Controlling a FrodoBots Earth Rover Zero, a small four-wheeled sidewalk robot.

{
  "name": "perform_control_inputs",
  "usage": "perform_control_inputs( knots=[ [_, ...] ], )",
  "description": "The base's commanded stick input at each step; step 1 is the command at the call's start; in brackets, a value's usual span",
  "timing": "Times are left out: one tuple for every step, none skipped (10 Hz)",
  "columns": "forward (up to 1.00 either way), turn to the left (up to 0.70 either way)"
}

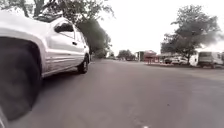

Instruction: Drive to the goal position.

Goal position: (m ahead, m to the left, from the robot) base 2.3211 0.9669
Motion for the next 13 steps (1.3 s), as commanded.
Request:
perform_control_inputs(
  knots=[
    [0.70,-0.01],
    [0.70,-0.01],
    [0.70,-0.01],
    [0.70,-0.01],
    [0.70,-0.01],
    [0.70,-0.01],
    [0.70,-0.01],
    [0.70,-0.01],
    [0.70,-0.01],
    [0.70,-0.01],
    [0.70,-0.01],
    [0.70,-0.01],
    [0.70,-0.01]
  ],
)
